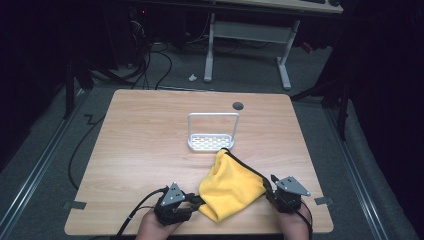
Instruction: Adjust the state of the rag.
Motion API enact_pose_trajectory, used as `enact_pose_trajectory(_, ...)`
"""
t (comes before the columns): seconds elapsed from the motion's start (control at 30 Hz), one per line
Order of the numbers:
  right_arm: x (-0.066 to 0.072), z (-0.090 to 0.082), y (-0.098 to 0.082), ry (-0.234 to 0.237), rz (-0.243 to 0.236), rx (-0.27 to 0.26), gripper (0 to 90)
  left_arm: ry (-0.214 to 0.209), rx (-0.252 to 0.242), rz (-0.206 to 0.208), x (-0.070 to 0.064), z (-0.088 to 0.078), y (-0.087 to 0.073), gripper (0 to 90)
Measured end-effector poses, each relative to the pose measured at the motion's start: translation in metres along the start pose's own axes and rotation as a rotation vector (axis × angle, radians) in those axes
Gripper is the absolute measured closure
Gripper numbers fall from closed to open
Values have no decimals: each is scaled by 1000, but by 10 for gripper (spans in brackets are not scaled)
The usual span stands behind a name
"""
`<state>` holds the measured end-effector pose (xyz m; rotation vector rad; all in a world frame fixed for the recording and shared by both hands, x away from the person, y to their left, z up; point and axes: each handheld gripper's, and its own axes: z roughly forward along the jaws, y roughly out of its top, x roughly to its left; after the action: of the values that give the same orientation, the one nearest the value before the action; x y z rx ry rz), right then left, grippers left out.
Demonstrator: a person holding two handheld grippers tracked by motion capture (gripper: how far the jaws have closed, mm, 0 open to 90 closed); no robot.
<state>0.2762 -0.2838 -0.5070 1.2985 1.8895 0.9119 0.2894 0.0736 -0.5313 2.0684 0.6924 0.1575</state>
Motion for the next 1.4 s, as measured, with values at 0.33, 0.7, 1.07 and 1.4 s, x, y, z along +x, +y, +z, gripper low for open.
enact_pose_trajectory(0.33, 40, -33, 7, 116, -29, -81, 586, -80, 70, 51, -19, 18, 9, 836)
enact_pose_trajectory(0.7, 81, -45, -3, 259, -77, -43, 509, -166, 60, 56, -33, 38, 21, 692)
enact_pose_trajectory(1.07, 81, -37, -11, 228, -130, 56, 845, -114, 11, 6, -13, 23, 20, 611)
enact_pose_trajectory(1.4, 7, -31, -15, 15, -6, 53, 851, -76, 1, -20, -8, 27, 21, 586)
